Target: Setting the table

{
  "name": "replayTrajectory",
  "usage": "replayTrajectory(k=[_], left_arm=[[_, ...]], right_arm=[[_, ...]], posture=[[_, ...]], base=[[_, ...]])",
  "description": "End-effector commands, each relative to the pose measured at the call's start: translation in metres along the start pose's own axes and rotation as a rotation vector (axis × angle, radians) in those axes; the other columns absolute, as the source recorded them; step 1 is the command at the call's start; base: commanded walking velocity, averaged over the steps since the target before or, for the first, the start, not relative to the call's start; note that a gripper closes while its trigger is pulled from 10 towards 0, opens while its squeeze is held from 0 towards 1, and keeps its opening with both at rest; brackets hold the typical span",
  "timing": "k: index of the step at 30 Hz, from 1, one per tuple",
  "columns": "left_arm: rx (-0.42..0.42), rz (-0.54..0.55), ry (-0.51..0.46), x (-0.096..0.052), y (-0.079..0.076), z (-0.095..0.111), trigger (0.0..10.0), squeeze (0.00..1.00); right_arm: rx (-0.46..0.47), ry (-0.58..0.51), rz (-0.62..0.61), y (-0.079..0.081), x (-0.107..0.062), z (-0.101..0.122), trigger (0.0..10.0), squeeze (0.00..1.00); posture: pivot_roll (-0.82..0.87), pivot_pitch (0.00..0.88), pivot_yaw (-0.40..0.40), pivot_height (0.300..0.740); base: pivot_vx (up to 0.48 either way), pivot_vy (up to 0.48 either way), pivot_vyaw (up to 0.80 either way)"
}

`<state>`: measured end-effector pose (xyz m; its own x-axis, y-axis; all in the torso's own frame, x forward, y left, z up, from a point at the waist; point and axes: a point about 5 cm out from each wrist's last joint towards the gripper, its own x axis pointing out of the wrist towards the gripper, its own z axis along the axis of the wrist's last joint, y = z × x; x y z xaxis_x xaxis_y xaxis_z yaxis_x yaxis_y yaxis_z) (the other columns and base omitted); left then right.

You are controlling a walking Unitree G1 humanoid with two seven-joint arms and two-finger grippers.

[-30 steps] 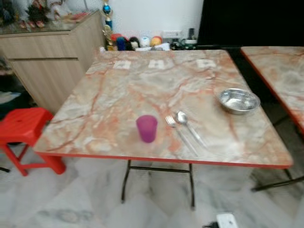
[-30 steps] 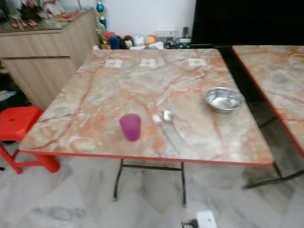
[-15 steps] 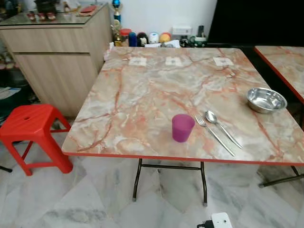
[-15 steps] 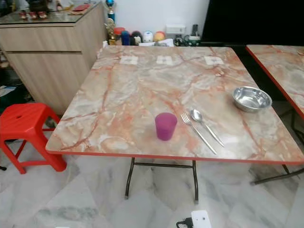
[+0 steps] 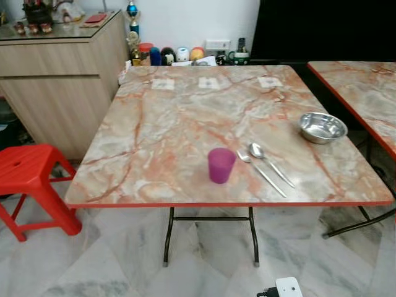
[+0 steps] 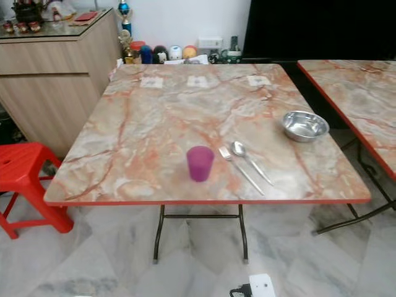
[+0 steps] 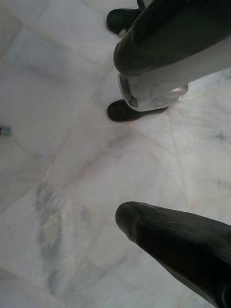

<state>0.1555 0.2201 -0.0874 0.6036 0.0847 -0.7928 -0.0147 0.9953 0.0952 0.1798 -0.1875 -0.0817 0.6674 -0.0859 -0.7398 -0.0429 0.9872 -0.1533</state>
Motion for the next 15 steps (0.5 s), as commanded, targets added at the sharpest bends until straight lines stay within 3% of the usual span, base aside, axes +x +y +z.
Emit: replayTrajectory(k=[1, 15], left_arm=[[-0.001, -0.005, 0.018, -0.0015, -0.0013, -0.0063, 10.0, 0.00], [-0.009, -0.007, 0.012, -0.0012, -0.0027, -0.0053, 10.0, 0.00]], right_arm=[[0.003, 0.011, -0.007, -0.0024, -0.0010, -0.0037, 10.0, 0.00], [0.001, 0.009, -0.012, -0.0034, -0.0010, -0.0033, 10.0, 0.00]], posture=[[0.00, 0.065, 0.004, 0.740], [0.00, 0.065, 0.001, 0.740]], base=[[0.000, -0.334, 0.00], [0.000, -0.328, 0.00]])
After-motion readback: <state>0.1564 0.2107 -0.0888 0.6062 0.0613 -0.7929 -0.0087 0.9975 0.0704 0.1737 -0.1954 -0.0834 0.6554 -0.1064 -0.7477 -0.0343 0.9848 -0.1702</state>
